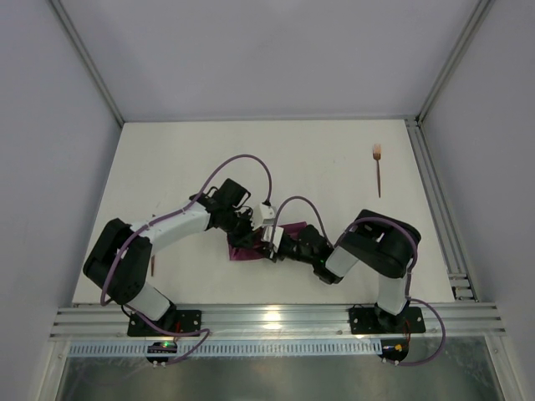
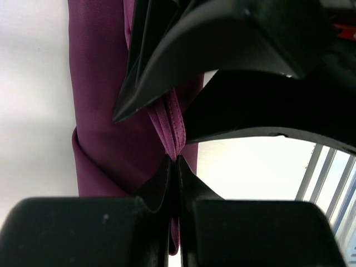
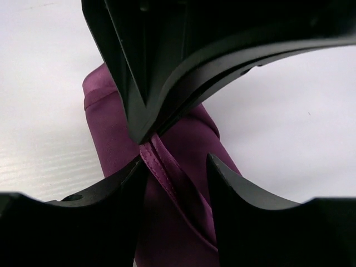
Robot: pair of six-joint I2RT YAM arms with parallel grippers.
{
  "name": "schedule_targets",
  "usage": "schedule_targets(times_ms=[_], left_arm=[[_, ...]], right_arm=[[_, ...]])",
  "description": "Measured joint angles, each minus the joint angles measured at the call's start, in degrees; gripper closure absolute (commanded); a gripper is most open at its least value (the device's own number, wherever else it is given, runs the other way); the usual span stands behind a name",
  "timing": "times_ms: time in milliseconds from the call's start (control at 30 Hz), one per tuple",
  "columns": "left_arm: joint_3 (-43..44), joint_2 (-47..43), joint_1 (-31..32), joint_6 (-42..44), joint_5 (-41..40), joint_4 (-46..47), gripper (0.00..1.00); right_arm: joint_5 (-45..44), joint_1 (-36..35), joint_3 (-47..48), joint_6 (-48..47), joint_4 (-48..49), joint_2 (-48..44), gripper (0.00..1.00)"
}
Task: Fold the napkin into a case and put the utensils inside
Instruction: Stuff the top corner of the smaller-rectangle-folded napkin at the center of the board.
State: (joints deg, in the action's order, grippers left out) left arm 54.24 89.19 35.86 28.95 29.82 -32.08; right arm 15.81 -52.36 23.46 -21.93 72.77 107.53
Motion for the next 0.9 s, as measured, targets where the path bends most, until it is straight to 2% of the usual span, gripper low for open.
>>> schedule_targets(times_ms=[233, 300, 400, 433, 467, 567, 633, 667, 767, 900], left_arm=[[0.00, 0.28, 0.00, -0.04, 0.00, 0.02, 1.00], [0.00, 0.79, 0.00, -0.11, -0.02, 0.04, 1.00], [0.00, 1.64, 0.00, -0.26, -0.04, 0.07, 0.97], [0.00, 1.75, -0.02, -0.26, -0.20, 0.07, 0.95], [0.00, 1.77, -0.17, -0.28, -0.22, 0.13, 0.88], [0.00, 1.77, -0.66, -0.63, -0.17, 0.15, 0.76], [0.00, 1.60, -0.96, -1.18, -0.04, -0.02, 0.70], [0.09, 1.38, -1.22, -1.51, 0.04, -0.33, 0.64], [0.94, -0.59, -2.45, -2.45, 0.55, -2.03, 0.58], [4.81, -5.07, -5.18, -4.02, 1.99, -5.01, 0.62]], right_arm=[[1.79, -0.11, 0.76, 2.01, 0.09, 1.44, 0.50], [2.71, -0.22, 0.94, 2.73, 0.07, 1.64, 0.53], [3.41, -0.42, 1.68, 3.56, 0.09, 1.66, 0.71], [3.65, -0.44, 1.86, 3.85, -0.02, 1.66, 0.82], [3.87, -0.46, 1.88, 4.07, 0.02, 1.79, 0.86], [4.24, -0.48, 1.95, 4.79, 0.04, 2.12, 0.96], [4.28, -0.50, 1.92, 4.98, 0.07, 2.12, 0.96], [4.28, -0.50, 1.92, 5.01, 0.07, 2.12, 0.96], [4.31, -0.52, 1.92, 5.11, 0.07, 2.14, 0.96], [4.28, -0.52, 1.90, 5.11, 0.26, 2.93, 0.96]])
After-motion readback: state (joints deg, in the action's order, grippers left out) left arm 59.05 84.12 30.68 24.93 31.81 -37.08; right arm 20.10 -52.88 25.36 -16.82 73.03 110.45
